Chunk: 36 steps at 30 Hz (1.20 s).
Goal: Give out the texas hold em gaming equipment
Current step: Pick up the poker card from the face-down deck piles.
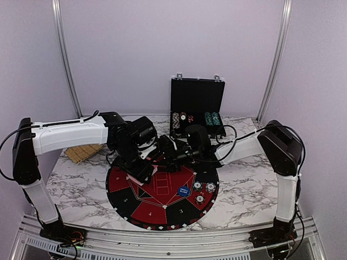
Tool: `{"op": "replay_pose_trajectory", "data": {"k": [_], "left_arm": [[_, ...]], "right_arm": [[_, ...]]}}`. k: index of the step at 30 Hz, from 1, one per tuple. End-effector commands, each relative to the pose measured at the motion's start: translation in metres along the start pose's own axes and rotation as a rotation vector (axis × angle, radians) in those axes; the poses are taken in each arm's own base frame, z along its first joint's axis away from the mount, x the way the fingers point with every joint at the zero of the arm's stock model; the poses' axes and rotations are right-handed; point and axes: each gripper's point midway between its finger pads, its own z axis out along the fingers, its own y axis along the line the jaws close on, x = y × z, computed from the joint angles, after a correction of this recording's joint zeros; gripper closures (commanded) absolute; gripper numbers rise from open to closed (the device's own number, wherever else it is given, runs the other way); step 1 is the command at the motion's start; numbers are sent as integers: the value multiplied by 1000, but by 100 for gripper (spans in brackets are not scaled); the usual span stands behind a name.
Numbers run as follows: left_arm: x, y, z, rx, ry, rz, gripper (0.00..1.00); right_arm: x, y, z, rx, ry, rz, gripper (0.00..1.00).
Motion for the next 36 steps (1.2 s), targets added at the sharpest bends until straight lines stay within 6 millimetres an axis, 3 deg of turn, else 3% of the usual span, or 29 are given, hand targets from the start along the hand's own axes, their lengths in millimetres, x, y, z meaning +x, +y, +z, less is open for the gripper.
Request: {"op": "replay_pose_trajectory", "data": {"k": [1, 19, 36], "left_arm": [[-3, -4, -15, 22, -50, 20, 57], [5, 4, -5, -14, -21, -1, 57], [1, 4, -9, -17, -38, 2, 57]], "right_arm": [[-6, 10, -7, 0, -27, -27, 55], [-7, 31, -20, -38, -55, -55, 51], [2, 24, -16, -64, -25, -1, 71]]}}
